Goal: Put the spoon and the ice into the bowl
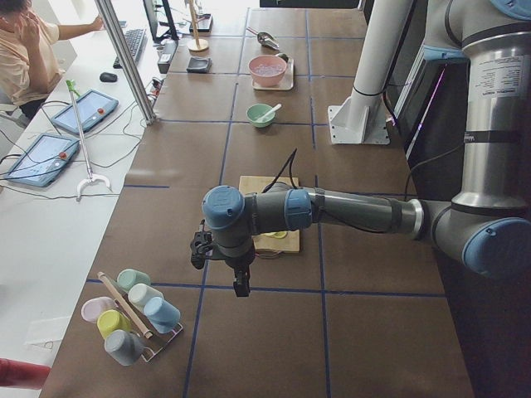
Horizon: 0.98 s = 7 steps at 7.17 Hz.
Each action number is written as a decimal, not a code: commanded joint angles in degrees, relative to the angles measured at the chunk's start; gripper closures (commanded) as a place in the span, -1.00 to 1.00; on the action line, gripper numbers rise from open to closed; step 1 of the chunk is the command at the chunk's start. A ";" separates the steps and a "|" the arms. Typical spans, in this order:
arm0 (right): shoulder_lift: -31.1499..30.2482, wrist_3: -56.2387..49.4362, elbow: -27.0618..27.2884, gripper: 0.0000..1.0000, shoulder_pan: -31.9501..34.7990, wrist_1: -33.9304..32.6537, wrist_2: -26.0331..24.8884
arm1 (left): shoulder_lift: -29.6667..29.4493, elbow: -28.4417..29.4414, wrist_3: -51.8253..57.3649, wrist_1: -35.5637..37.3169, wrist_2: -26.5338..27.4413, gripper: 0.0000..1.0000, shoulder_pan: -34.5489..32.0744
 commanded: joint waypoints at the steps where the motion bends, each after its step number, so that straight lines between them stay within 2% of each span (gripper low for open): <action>1: 0.00 0.56 0.04 -0.99 0.00 -0.08 0.29 | 0.46 0.00 0.00 -0.11 0.08 -1.00 0.09; 2: 0.00 0.92 -0.13 -0.99 0.00 -0.08 0.38 | 0.81 -0.26 -0.08 -0.29 0.00 -1.00 0.09; 4: 0.00 0.92 -0.39 -0.99 0.00 -0.08 0.12 | 0.90 -0.52 -5.15 -0.11 -3.59 -1.00 0.09; 5: 0.00 0.92 -0.48 -0.99 0.00 -0.08 0.11 | 2.47 -0.61 -3.96 -2.11 -3.26 -1.00 0.18; 7: -0.09 0.92 -0.83 -0.99 0.00 -0.08 0.20 | 2.48 3.50 -4.30 -9.40 -3.08 -1.00 0.18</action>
